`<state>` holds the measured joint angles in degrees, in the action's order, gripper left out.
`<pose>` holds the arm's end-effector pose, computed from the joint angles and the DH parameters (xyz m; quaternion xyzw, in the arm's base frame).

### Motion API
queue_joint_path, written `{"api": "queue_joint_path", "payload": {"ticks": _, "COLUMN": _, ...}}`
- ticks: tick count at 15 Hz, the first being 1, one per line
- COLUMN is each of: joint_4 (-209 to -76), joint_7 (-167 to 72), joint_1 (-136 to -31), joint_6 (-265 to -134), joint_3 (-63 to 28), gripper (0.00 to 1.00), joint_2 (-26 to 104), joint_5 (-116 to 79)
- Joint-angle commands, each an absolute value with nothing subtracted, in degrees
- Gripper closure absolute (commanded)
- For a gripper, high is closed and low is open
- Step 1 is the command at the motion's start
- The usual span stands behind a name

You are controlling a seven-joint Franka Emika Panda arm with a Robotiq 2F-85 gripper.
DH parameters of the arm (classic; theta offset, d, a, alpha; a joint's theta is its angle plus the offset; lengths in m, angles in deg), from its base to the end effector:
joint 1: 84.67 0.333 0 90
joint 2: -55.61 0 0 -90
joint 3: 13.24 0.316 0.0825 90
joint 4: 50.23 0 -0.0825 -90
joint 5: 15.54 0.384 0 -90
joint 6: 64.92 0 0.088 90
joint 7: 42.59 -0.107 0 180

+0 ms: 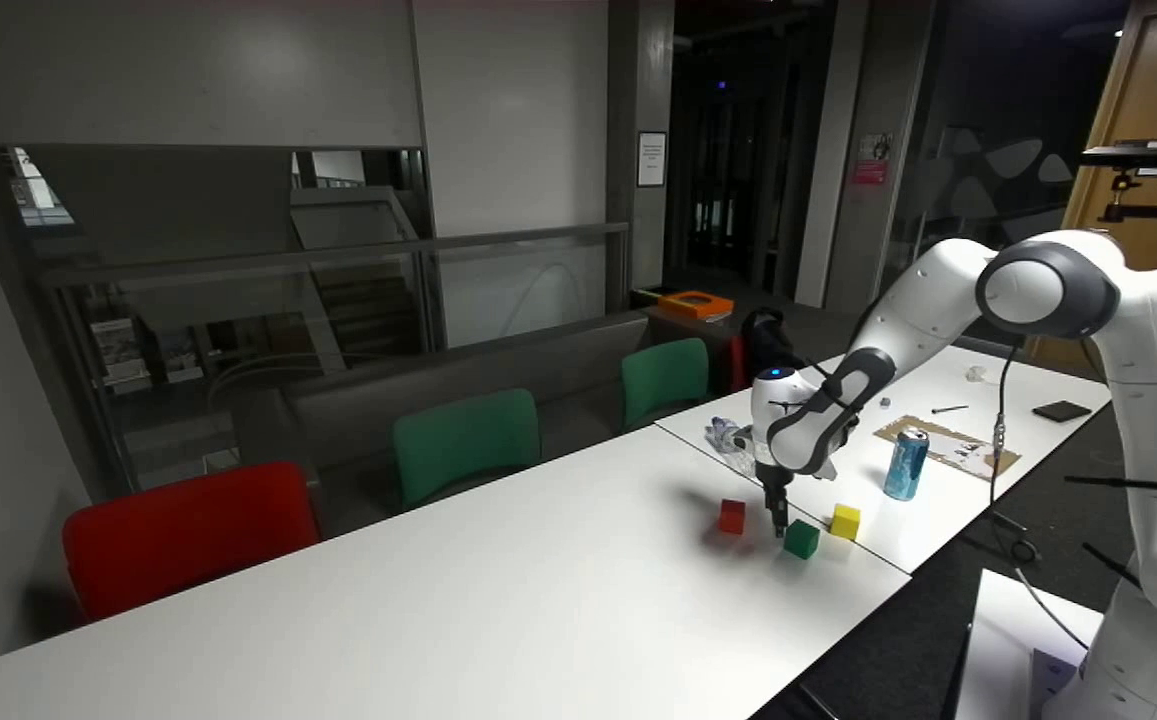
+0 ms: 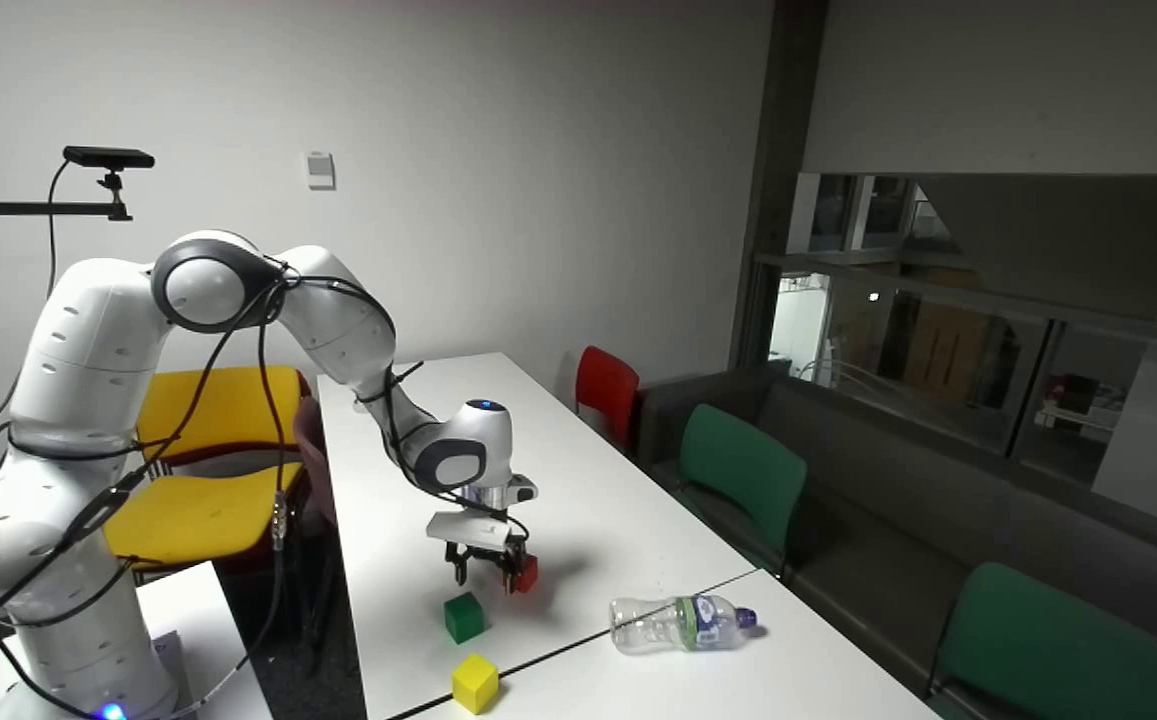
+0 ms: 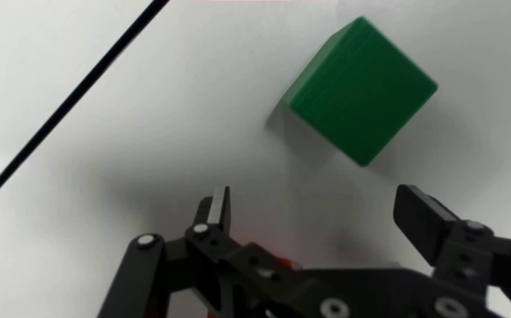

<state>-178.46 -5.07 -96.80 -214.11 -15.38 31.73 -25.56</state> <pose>0.5222 -0.1298 0.1764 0.9593 0.2765 -0.0452 0.0341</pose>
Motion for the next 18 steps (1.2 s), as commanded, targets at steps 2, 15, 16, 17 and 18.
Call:
{"api": "queue_joint_path", "payload": {"ticks": 2, "joint_4": -190.4, "joint_7": -11.0, "joint_1": -97.62, "joint_6": -213.77, "joint_3": -15.31, "gripper": 0.0, "joint_2": 42.63, "joint_5": -20.33}}
{"api": "queue_joint_path", "payload": {"ticks": 15, "joint_4": -195.47, "joint_7": -40.45, "joint_1": -94.19, "joint_6": -211.91, "joint_3": -18.0, "gripper": 0.0, "joint_2": 49.88, "joint_5": -7.21}}
{"api": "queue_joint_path", "payload": {"ticks": 16, "joint_4": -194.19, "joint_7": -43.33, "joint_1": -93.95, "joint_6": -211.34, "joint_3": -18.43, "gripper": 0.0, "joint_2": 48.83, "joint_5": -8.55}}
{"api": "queue_joint_path", "payload": {"ticks": 17, "joint_4": -193.1, "joint_7": -45.35, "joint_1": -93.83, "joint_6": -210.69, "joint_3": -18.76, "gripper": 0.0, "joint_2": 47.96, "joint_5": -9.33}}
{"api": "queue_joint_path", "payload": {"ticks": 18, "joint_4": -191.45, "joint_7": -46.57, "joint_1": -93.59, "joint_6": -209.74, "joint_3": -19.15, "gripper": 0.0, "joint_2": 46.71, "joint_5": -10.64}}
